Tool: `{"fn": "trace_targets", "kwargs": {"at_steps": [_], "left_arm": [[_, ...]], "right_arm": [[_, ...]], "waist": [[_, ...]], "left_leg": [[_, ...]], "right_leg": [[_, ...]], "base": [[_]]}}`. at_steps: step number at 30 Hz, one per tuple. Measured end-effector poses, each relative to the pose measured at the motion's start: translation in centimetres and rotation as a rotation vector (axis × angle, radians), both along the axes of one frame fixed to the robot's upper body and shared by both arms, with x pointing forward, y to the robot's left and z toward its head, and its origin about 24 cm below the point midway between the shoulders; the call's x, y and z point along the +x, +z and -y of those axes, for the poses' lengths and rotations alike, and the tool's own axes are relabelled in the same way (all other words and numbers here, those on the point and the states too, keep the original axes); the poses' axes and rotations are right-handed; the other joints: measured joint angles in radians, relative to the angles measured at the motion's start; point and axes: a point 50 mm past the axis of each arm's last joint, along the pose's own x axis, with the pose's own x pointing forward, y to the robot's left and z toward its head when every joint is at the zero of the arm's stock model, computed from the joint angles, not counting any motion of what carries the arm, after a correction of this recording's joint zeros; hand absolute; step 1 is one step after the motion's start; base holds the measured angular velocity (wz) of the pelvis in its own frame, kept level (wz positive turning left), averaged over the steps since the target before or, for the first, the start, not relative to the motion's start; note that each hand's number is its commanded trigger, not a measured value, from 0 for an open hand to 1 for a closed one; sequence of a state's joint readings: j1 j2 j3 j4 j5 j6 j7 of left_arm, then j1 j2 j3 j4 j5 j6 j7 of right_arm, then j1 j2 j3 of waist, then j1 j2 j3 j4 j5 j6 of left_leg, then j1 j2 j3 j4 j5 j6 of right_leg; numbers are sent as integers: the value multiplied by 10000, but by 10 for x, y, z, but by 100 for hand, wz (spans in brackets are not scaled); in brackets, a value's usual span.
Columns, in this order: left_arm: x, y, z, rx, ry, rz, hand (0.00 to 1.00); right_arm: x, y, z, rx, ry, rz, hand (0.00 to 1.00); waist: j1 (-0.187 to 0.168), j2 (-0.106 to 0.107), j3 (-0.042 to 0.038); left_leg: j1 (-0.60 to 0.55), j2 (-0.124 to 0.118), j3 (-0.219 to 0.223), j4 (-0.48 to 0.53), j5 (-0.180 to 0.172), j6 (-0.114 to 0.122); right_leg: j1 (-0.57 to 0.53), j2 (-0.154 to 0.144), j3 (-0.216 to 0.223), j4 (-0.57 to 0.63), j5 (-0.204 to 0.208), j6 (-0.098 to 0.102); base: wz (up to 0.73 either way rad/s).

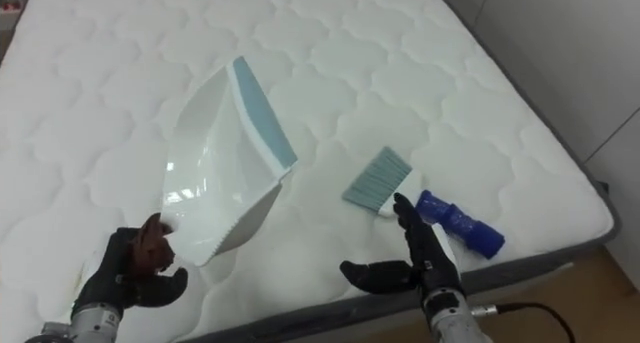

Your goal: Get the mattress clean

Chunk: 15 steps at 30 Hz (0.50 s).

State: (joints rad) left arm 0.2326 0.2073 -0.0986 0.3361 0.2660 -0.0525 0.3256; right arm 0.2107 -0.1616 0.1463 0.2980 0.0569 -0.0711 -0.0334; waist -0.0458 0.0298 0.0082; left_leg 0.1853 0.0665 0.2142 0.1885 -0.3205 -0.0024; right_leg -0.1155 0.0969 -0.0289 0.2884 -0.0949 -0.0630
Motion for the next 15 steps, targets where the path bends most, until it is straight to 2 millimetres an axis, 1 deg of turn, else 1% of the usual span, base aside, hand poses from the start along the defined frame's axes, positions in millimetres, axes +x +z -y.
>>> {"fn": "trace_targets", "kwargs": {"at_steps": [2, 3, 4, 5, 8, 9, 10, 11, 12, 13, 14, 15], "left_arm": [[-1, -1, -1, 40, 24, -60, 0], [-4, -5, -3, 109, 162, -216, 0], [-7, -10, -4, 147, 251, -404, 0], [-16, -20, -9, 207, 473, -952, 0], [-41, -41, -22, 465, 1145, -2296, 0], [-52, -49, -26, 526, 1386, -2862, 0], [-58, -52, -28, 486, 1536, -3111, 0], [-71, -59, -31, 396, 1844, -3641, 0], [-85, -65, -34, 363, 2165, -4177, 0], [-92, -68, -36, 326, 2351, -4433, 0], [-104, -73, -39, 306, 2696, -4961, 0], [-116, -77, -42, 283, 3070, -5394, 0]], "right_arm": [[-1, 0, 2, -147, -17, -15, 0], [-3, -1, 4, -233, -78, -79, 0], [-5, -3, 6, -235, -143, -181, 0], [-9, -9, 10, -242, -314, -476, 0], [-22, -24, 24, -298, -1010, -1325, 0], [-30, -32, 31, -294, -1392, -1805, 0], [-34, -37, 33, -319, -1548, -2071, 0], [-44, -46, 38, -395, -1761, -2659, 0], [-54, -55, 40, -449, -1908, -3219, 0], [-60, -59, 41, -456, -1986, -3496, 0], [-72, -66, 44, -491, -2151, -4100, 0], [-86, -73, 46, -460, -2361, -4693, 0]], "waist": [[-6, 20, -7], [-7, 56, -3], [-6, 82, -16], [6, 125, -81], [-34, 59, -64], [-18, 17, -89], [-5, -5, -97], [-5, -51, -127], [3, -98, -138], [5, -117, -133], [9, -129, -115], [18, -123, -116]], "left_leg": [[30, -2, 10, -22, 14, 21], [103, 3, 31, -53, 26, 29], [150, 12, 32, -85, 37, 27], [241, 52, 52, -128, 41, 25], [297, 61, 47, -170, 53, 7], [276, 69, 35, -173, 64, -2], [276, 71, 39, -180, 69, -7], [282, 77, 37, -187, 78, -18], [280, 85, 37, -189, 78, -18], [282, 89, 36, -194, 80, -21], [318, 97, 25, -200, 81, -24], [365, 119, 25, -211, 81, -24]], "right_leg": [[18, 5, 7, 1, 9, -7], [90, 23, 23, -28, 13, -13], [141, 55, 44, -77, 31, -17], [239, 98, 52, -170, 66, -34], [280, 122, 96, -227, 73, -49], [310, 137, 118, -316, 97, -64], [308, 143, 140, -314, 98, -64], [308, 164, 195, -307, 97, -65], [313, 168, 189, -316, 97, -66], [324, 171, 185, -327, 98, -68], [380, 186, 186, -376, 108, -77], [466, 225, 225, -496, 129, -74]], "base": [[0], [0], [-4], [-7], [-3], [0], [0], [0], [0], [0], [3], [0]]}}
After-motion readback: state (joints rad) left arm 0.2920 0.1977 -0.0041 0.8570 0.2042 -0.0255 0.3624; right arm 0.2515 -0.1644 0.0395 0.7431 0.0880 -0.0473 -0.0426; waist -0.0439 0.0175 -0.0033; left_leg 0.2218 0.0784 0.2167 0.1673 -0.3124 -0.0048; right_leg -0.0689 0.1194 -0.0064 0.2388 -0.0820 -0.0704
